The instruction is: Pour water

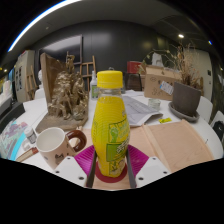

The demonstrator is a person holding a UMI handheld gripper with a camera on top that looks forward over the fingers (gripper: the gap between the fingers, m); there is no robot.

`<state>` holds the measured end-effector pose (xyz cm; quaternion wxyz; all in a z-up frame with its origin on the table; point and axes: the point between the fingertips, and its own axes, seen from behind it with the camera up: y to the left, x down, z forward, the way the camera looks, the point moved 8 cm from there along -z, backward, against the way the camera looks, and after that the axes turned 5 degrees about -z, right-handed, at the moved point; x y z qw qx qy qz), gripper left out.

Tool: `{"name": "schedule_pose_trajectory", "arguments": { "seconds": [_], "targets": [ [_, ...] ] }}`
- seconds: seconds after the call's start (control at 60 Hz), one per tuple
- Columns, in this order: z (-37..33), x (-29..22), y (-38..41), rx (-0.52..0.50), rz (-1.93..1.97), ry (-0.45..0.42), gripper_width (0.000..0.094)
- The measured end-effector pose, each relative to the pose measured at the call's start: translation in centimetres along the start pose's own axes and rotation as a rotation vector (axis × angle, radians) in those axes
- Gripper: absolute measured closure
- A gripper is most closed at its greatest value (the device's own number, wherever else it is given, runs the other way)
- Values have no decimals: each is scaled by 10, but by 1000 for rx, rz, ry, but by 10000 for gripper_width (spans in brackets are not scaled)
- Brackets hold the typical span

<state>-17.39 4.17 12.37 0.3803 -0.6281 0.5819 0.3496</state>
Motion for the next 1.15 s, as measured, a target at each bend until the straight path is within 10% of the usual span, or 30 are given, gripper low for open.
{"name": "schedule_pose_trajectory", "arguments": {
  "seconds": [0.1, 0.683, 1.15],
  "targets": [
    [-15, -3, -4, 8, 25, 42, 68],
    [-328, -11, 33, 70, -24, 185, 74],
    [-377, -16, 36, 54, -55, 175, 74]
  ]
}}
